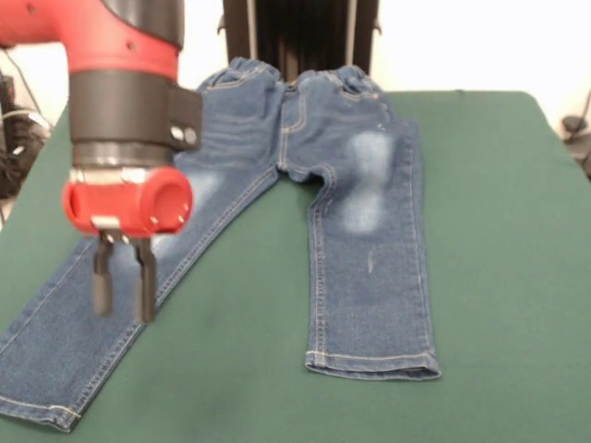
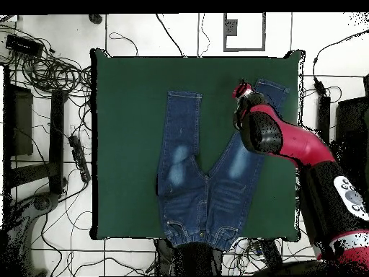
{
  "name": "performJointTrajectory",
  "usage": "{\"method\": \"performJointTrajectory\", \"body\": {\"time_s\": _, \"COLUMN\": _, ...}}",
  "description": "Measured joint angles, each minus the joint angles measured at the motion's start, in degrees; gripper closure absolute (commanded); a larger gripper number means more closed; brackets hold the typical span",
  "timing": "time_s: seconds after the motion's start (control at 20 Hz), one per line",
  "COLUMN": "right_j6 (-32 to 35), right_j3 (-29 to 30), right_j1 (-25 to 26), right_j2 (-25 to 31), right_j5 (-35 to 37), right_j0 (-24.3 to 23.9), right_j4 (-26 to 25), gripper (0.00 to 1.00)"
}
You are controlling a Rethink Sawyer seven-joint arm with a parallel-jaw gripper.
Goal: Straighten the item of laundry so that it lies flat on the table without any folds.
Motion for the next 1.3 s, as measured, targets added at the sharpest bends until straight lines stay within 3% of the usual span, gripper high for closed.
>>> {"method": "performJointTrajectory", "body": {"time_s": 0.7, "right_j6": 0.0, "right_j3": 6.5, "right_j1": -12.2, "right_j2": -6.8, "right_j5": 4.4, "right_j0": 5.5, "right_j4": 9.2, "gripper": 0.0}}
{"method": "performJointTrajectory", "body": {"time_s": 1.3, "right_j6": 0.0, "right_j3": 8.4, "right_j1": -15.1, "right_j2": -11.5, "right_j5": 7.8, "right_j0": 15.3, "right_j4": 18.3, "gripper": 0.0}}
